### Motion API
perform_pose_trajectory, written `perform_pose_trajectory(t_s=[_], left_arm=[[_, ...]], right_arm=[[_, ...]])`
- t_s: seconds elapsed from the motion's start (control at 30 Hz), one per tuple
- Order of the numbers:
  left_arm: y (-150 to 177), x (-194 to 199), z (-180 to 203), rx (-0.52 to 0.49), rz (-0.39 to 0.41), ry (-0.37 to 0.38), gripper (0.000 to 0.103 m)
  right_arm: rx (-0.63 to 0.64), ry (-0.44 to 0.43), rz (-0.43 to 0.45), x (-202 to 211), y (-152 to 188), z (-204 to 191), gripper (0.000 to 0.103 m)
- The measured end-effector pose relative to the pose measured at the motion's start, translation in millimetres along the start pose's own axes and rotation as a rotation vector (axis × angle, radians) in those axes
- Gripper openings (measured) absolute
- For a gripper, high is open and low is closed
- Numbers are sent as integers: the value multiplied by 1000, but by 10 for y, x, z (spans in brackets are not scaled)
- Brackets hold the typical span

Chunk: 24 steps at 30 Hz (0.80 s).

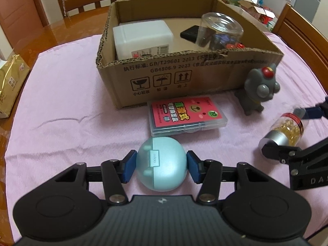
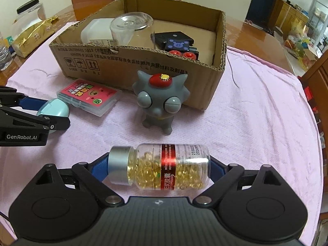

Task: Organize rigid objects
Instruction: 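Grasp the light-blue round case with the left tool while the right tool grasps the capsule bottle, then carry both items into the box and open both tools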

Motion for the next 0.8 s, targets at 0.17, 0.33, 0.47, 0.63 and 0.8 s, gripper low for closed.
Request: perform_pose_trajectory(t_s=[0.17, 0.33, 0.47, 0.63, 0.8], left_arm=[[19, 63, 28, -46, -18, 8, 51], [6, 174, 38, -83, -27, 17, 51], [-30, 317, 62, -108, -33, 41, 51], [-157, 559, 135, -155, -24, 69, 51], [-359, 801, 191, -198, 12, 80, 51]], right_arm=[[47, -8, 8, 83, -17, 10, 96], [92, -20, -4, 138, -14, 36, 96], [112, -30, -3, 217, -23, 58, 96], [137, -71, 8, 386, -91, 98, 96], [177, -97, 39, 578, -232, 157, 96]])
Point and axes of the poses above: each gripper's, at about its wrist camera, not at the fingertips, and x roughly against the way its jaws point, z to its right, y to its underside, the point moved 6 cm from there along -x, roughly the way its jaws point, and after that the axes turned 6 degrees about y, right-handed, at the moved point
